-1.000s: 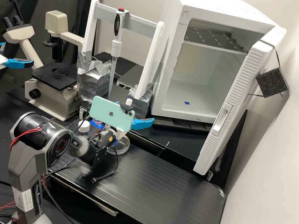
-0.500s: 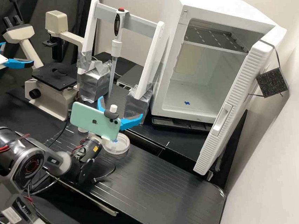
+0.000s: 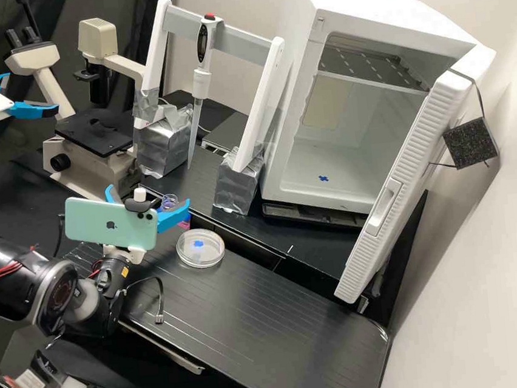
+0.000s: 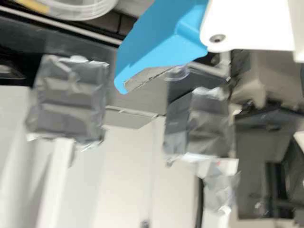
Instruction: Close the bottle
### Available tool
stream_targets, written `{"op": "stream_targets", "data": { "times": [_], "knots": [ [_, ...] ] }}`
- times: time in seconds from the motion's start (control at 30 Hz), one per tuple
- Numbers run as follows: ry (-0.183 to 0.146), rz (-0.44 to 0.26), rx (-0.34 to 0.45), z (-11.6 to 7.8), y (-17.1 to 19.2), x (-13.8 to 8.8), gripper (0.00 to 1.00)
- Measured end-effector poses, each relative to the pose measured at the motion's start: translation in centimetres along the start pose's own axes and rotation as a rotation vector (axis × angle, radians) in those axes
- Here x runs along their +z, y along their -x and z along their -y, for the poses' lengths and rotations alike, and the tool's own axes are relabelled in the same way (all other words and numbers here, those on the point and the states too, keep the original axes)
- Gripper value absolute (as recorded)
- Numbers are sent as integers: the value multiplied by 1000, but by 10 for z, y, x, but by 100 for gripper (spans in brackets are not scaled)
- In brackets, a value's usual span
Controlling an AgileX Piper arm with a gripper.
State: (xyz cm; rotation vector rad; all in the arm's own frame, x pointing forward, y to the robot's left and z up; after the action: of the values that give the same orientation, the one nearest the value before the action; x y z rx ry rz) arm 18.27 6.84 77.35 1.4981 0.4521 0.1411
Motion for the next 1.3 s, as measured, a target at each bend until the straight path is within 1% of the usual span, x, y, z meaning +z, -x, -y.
{"op": "stream_targets", "data": {
  "times": [0.17,0.37,0.4,0.47,0.67,0.8,0.87,1.3],
  "knots": [
    [10,5,-40,8,-2,2,100],
    [-2,40,-56,12,-4,7,100],
    [-3,45,-55,12,-4,8,0],
    [-2,53,-51,11,-4,10,0],
    [-15,66,-39,9,-4,12,0],
    [-15,69,-36,8,-3,13,0],
    [-22,69,-36,8,-3,13,0],
    [-23,71,-38,9,-3,13,0]
  ]
}}
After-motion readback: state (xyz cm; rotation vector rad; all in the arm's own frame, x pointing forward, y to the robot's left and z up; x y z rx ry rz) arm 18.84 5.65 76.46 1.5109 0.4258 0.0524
